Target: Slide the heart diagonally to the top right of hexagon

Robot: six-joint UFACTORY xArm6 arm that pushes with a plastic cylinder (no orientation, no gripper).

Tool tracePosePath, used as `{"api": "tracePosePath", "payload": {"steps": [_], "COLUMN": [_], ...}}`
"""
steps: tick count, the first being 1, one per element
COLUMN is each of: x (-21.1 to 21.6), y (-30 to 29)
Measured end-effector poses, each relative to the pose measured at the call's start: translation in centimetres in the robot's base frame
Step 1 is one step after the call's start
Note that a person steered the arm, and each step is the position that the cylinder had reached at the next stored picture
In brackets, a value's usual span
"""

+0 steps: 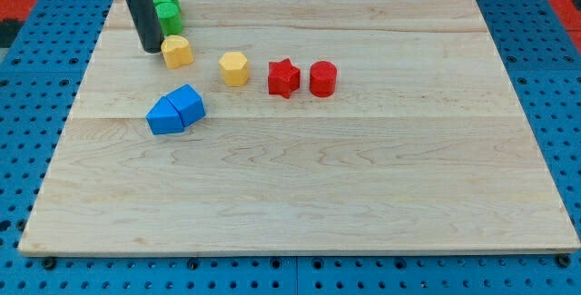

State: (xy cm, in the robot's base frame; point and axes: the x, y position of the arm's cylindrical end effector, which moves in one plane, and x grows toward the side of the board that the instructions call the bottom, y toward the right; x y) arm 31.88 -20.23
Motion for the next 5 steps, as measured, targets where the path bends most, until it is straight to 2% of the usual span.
{"api": "tracePosePath", "payload": {"steps": [1,2,3,5], "x": [0.1,2.3,1.7,-1.0], "y": [-1.7,1.9,4.0,13.6]}}
